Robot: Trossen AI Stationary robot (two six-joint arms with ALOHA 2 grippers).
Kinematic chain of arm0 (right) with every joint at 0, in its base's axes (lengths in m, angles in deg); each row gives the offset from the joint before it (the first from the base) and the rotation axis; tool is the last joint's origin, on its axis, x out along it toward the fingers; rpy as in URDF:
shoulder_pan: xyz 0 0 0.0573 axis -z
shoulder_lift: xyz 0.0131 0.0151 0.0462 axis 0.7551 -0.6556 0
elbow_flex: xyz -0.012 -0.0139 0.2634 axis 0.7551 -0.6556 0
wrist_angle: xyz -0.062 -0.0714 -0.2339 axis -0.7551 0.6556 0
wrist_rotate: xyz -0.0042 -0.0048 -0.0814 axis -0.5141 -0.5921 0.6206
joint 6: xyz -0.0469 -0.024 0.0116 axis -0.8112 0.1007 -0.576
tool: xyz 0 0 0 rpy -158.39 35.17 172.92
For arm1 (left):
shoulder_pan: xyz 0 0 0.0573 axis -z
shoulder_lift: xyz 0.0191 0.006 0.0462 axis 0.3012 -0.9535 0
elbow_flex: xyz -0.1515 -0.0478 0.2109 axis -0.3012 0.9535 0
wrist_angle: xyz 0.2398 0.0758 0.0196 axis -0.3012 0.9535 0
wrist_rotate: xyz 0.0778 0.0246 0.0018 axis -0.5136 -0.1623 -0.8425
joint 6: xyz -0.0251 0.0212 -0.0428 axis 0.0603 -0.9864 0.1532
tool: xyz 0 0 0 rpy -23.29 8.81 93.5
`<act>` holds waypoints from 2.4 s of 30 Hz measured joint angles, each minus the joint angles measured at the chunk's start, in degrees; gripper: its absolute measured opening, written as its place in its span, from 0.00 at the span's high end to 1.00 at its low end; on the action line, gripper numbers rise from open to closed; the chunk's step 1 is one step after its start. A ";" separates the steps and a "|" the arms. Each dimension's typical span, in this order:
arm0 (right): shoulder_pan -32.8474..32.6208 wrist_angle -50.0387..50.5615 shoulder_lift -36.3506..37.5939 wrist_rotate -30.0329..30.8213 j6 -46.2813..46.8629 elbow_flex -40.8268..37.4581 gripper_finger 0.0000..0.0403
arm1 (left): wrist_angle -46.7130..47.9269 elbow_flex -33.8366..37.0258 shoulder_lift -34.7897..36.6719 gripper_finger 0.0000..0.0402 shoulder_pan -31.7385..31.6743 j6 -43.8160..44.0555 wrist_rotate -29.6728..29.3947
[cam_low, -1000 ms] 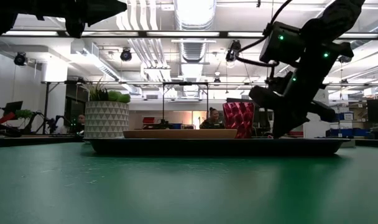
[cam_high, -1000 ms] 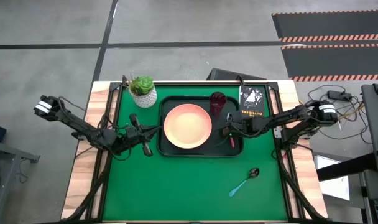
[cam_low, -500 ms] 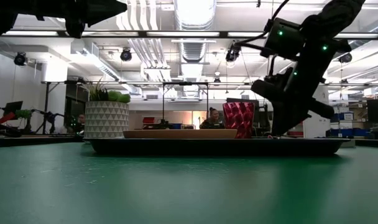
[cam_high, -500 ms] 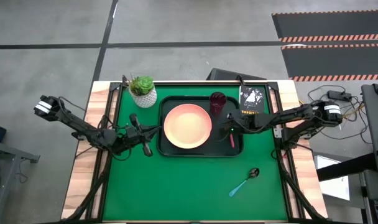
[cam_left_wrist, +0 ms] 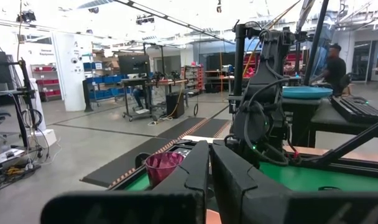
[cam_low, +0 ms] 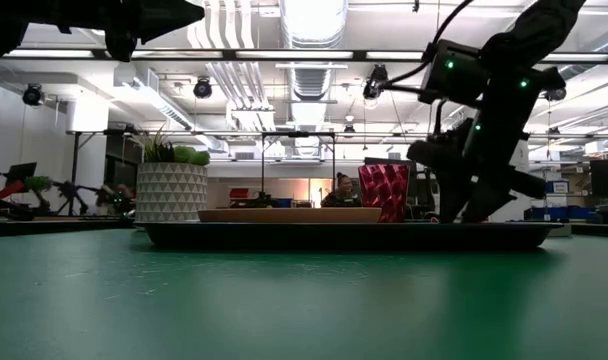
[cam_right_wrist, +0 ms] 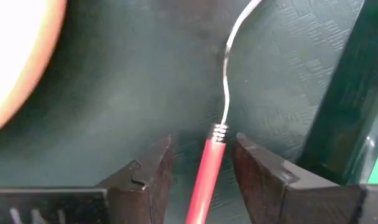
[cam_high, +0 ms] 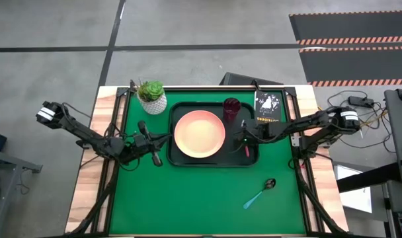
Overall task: Pick and place plate/cup/fork/spoon on tray
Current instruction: Put the pink fork on the dark green serving tray to the right of the orange plate
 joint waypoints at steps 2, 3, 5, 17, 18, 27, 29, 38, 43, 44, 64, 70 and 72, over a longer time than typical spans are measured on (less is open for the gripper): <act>0.00 0.11 -0.64 0.07 -0.10 0.00 0.64 | 0.00 0.00 0.00 1.00 0.01 0.01 0.00; 0.00 0.07 -0.83 0.10 -0.11 0.00 0.66 | 0.01 0.00 0.00 1.00 0.01 0.02 0.00; 0.00 0.09 -0.92 0.27 -0.02 0.00 0.72 | 0.01 0.00 0.00 1.00 0.00 0.02 0.00; 0.00 3.74 1.45 -1.77 -0.15 1.90 0.94 | 0.63 0.00 0.00 1.00 0.01 0.21 -0.02; 0.00 5.34 1.90 -2.46 -0.99 2.70 0.94 | 0.82 0.02 0.00 1.00 0.00 0.26 -0.02; -4.91 19.23 8.11 -3.96 -9.21 10.51 0.94 | 1.20 0.02 -0.13 1.00 0.02 0.39 -0.13; -7.81 17.72 9.51 -3.70 -12.31 11.15 0.94 | 1.24 0.02 -0.48 1.00 -0.01 0.39 -0.27; -17.79 -0.41 10.06 12.47 -28.42 10.45 0.94 | 1.05 -0.11 -1.80 1.00 -0.09 6.80 -0.46; -18.53 -14.34 5.84 15.16 -40.39 9.19 0.94 | 1.15 -0.04 -4.09 1.00 -0.09 12.94 -0.46; -18.53 -17.08 4.73 15.33 -42.47 8.94 0.94 | 1.07 -0.04 -4.76 1.00 -0.09 14.20 -0.47; -18.67 -40.70 -8.08 19.19 -69.27 8.63 0.94 | -0.02 -1.25 -13.55 1.00 -0.24 25.92 -0.48; -21.71 -40.89 -7.76 31.56 -79.70 8.63 0.94 | -1.41 -1.53 -13.51 1.00 -0.34 25.92 -0.50; -23.89 -40.69 -7.74 38.45 -84.94 9.03 0.94 | -1.44 -1.53 -13.51 1.00 -0.46 25.94 -0.50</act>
